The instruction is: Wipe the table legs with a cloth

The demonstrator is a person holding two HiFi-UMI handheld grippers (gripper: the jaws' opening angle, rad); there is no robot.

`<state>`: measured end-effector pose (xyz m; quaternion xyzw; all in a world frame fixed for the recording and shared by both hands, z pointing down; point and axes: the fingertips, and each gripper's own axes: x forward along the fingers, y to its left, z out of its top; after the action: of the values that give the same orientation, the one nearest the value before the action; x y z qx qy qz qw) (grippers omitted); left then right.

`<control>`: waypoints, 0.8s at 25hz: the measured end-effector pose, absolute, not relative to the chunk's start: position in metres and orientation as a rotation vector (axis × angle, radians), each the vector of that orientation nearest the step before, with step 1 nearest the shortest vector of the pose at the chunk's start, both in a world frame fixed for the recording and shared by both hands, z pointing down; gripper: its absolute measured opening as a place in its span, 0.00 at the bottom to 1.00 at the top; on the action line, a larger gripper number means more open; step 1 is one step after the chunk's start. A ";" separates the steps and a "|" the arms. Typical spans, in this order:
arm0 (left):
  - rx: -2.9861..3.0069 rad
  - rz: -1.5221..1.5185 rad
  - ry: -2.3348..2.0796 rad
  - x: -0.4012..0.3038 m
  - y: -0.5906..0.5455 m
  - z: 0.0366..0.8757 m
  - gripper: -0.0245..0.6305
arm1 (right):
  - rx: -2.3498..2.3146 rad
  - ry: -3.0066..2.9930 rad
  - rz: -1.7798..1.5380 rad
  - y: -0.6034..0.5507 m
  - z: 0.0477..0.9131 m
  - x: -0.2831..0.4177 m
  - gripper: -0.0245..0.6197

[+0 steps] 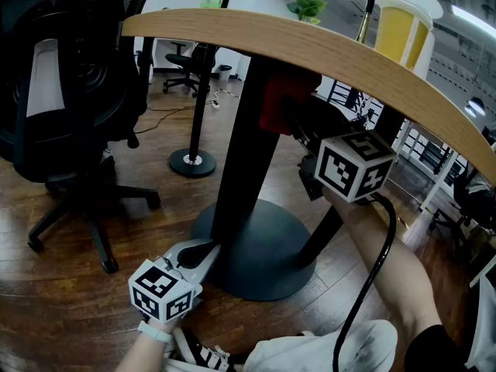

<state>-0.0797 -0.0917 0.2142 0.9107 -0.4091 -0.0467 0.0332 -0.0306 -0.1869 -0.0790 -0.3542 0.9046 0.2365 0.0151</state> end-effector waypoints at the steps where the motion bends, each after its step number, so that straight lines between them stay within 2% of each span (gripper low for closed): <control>1: 2.803 -0.144 -1.261 -0.081 -0.093 0.214 0.03 | -1.105 2.819 0.736 -0.190 -0.077 -0.032 0.11; 20: 2.820 -0.162 -1.261 -0.081 -0.090 0.207 0.03 | -1.087 2.936 0.694 -0.204 0.001 -0.052 0.11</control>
<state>-0.0812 -0.0902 0.2068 0.9114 -0.4074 -0.0522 0.0242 -0.0516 -0.2035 0.0013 -0.3387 0.9151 0.2164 -0.0327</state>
